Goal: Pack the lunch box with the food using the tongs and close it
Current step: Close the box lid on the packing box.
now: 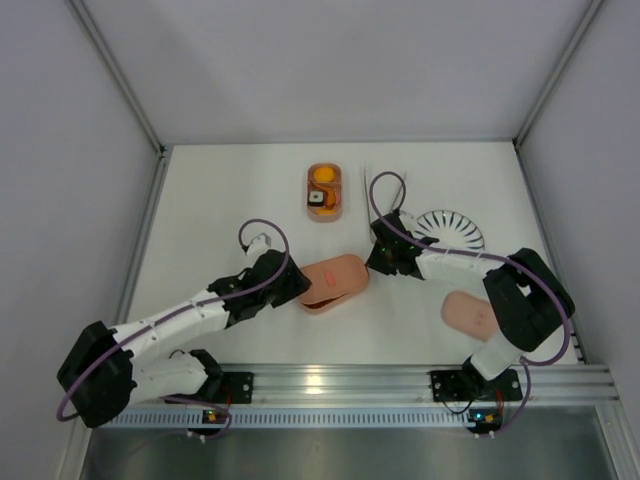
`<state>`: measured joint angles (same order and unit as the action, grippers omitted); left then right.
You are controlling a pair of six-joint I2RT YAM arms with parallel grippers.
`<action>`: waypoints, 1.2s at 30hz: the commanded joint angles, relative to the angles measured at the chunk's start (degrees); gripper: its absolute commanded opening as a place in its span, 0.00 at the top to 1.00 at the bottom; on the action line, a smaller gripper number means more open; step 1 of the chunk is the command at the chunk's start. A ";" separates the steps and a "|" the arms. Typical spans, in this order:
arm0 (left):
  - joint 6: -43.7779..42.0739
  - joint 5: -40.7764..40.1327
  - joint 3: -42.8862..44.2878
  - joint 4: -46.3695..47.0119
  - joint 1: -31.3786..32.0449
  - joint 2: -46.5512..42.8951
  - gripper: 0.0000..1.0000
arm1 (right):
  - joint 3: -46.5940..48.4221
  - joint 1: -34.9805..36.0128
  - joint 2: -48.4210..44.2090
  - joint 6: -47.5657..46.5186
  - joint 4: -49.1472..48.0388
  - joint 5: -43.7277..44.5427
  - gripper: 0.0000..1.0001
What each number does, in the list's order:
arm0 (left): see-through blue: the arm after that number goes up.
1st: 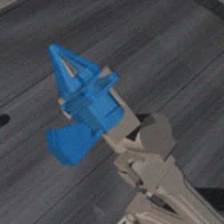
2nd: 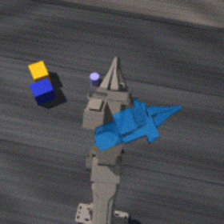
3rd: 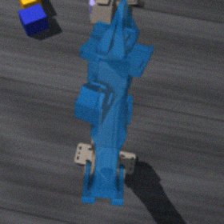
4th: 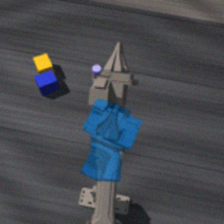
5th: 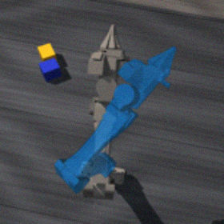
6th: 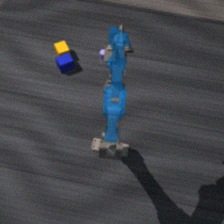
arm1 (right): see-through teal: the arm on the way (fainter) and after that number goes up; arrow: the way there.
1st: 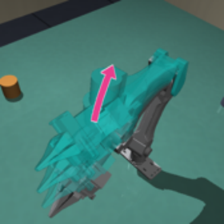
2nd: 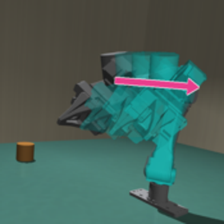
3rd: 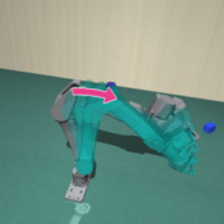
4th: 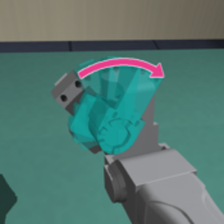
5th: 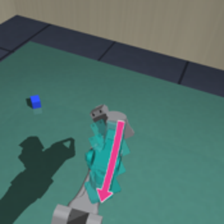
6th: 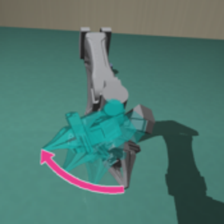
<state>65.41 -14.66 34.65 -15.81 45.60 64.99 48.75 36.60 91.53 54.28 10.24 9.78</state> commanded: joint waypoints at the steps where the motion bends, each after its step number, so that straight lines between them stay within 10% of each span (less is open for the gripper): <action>1: -1.07 -1.69 -0.64 -2.29 0.27 -2.68 0.39 | 0.03 1.28 0.23 1.09 -2.86 -0.38 0.83; 36: -3.09 -4.95 1.82 -1.33 0.10 2.86 0.69 | -0.59 1.19 0.49 1.44 -3.91 -1.34 0.83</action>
<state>62.85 -19.97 34.98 -19.29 45.58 67.90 48.73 36.62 92.16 55.29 9.41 8.91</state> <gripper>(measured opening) 0.318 0.167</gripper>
